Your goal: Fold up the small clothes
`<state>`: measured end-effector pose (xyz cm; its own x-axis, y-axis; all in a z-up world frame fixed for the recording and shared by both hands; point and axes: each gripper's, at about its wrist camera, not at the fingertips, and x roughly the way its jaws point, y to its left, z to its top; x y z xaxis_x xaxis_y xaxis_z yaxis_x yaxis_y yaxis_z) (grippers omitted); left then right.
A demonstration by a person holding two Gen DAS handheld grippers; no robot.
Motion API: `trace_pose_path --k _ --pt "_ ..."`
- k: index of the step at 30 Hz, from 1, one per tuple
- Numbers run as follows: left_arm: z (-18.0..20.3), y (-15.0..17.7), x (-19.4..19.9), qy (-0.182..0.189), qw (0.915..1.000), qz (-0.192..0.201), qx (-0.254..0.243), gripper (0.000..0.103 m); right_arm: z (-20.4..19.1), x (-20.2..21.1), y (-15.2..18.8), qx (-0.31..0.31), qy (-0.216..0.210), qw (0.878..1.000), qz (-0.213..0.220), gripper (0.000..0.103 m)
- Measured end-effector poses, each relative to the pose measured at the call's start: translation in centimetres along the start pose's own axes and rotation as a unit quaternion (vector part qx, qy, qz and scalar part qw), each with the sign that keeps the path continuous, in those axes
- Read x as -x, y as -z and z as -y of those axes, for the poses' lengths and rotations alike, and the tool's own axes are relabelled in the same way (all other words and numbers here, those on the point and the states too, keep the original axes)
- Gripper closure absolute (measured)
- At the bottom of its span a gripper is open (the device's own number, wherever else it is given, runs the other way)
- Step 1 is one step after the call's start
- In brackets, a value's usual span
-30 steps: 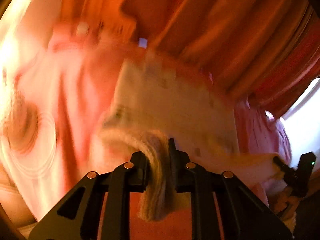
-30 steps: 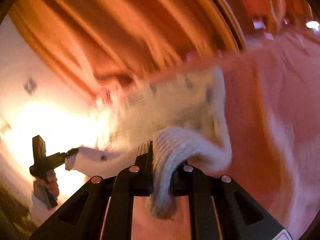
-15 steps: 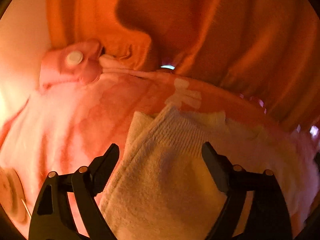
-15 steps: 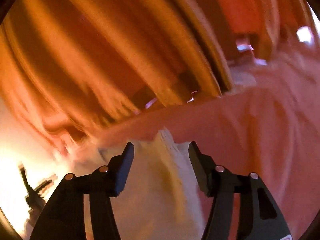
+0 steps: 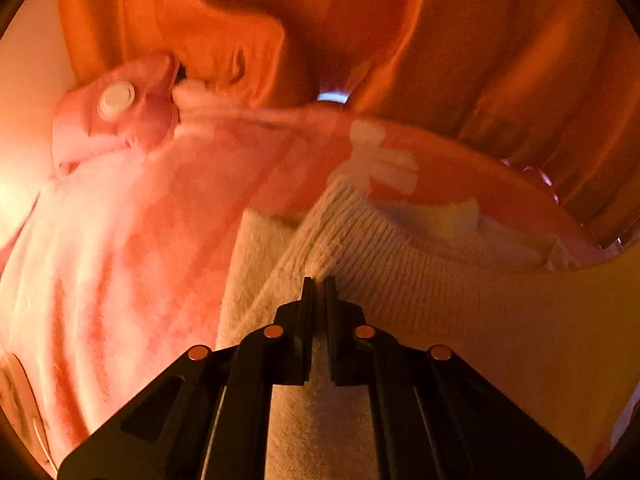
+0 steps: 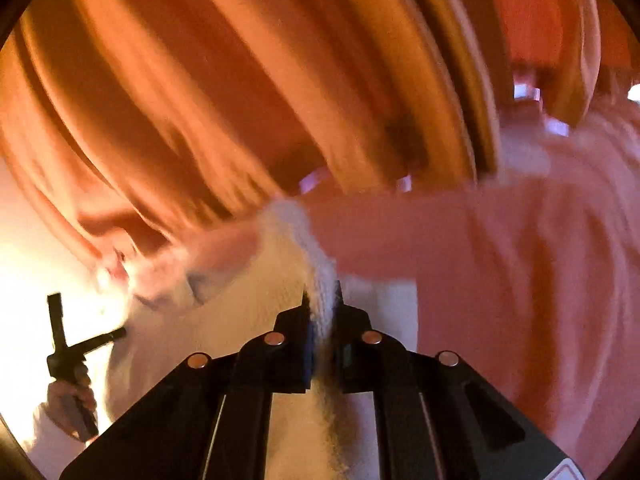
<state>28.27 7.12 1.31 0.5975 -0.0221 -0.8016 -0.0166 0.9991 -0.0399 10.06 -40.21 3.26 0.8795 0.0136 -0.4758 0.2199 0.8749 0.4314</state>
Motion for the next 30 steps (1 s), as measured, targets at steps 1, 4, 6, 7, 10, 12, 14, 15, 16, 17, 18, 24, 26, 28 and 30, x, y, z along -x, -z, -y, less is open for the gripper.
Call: trace_pose_path --k 1,4,6,7,10,12,14,15,16,17,18,24,26,28,30 --pt "0.1 0.0 -0.5 -0.005 1.0000 -0.002 -0.003 0.099 0.5 -0.4 0.1 0.003 0.018 1.000 -0.003 0.096" --pt "-0.6 0.3 -2.4 -0.006 0.9996 -0.023 0.016 0.099 2.7 -4.3 2.0 -0.006 0.077 0.994 -0.075 0.096" --pt "-1.0 0.2 -1.6 0.007 0.9995 -0.007 0.030 0.099 2.6 -3.8 2.0 -0.025 0.059 0.995 -0.071 0.096" --pt "-1.1 0.1 -1.1 0.008 0.9994 0.000 0.032 0.099 1.9 -2.8 1.3 -0.019 0.045 0.998 -0.048 0.096" --pt "-1.7 -0.2 -2.1 0.004 0.9991 -0.011 0.040 0.099 1.6 -2.7 0.8 -0.005 0.053 0.998 -0.033 0.096" --pt "-1.3 0.3 -4.0 -0.010 0.9992 -0.029 0.024 0.099 3.1 -5.8 2.5 -0.015 0.074 0.993 -0.093 0.094" --pt "-1.0 0.6 -3.2 -0.013 0.9998 -0.012 0.013 0.096 3.8 -5.9 3.3 -0.039 0.071 0.992 -0.099 0.089" --pt "-1.2 0.8 -2.1 0.003 0.9998 -0.007 0.020 0.095 3.4 -4.6 2.8 -0.042 0.066 0.993 -0.090 0.084" --pt "-1.5 1.1 -1.1 0.018 0.9994 -0.005 0.030 0.095 3.0 -3.2 2.5 -0.039 0.064 0.994 -0.075 0.083" --pt "-1.8 1.5 0.1 0.030 0.9988 -0.002 0.038 0.094 2.4 -1.1 2.4 -0.031 0.065 0.996 -0.056 0.071" --pt "-2.2 2.1 1.4 0.037 0.9983 0.001 0.044 0.085 1.9 0.9 2.7 -0.026 0.070 0.996 -0.049 0.052" --pt "-4.2 9.6 7.2 0.032 0.9980 -0.022 0.050 0.037 2.4 7.2 11.2 -0.090 0.056 0.989 -0.102 0.038" --pt "-4.8 11.9 6.8 0.054 0.9939 -0.053 0.080 0.037 2.9 6.5 13.9 -0.128 0.038 0.980 -0.144 0.038" --pt "-4.8 12.8 6.1 0.068 0.9897 -0.066 0.107 0.037 3.1 5.3 15.4 -0.165 0.004 0.972 -0.167 0.037" --pt "-4.5 12.6 5.7 0.061 0.9890 -0.053 0.124 0.037 2.5 5.1 15.0 -0.164 -0.004 0.975 -0.152 0.037"
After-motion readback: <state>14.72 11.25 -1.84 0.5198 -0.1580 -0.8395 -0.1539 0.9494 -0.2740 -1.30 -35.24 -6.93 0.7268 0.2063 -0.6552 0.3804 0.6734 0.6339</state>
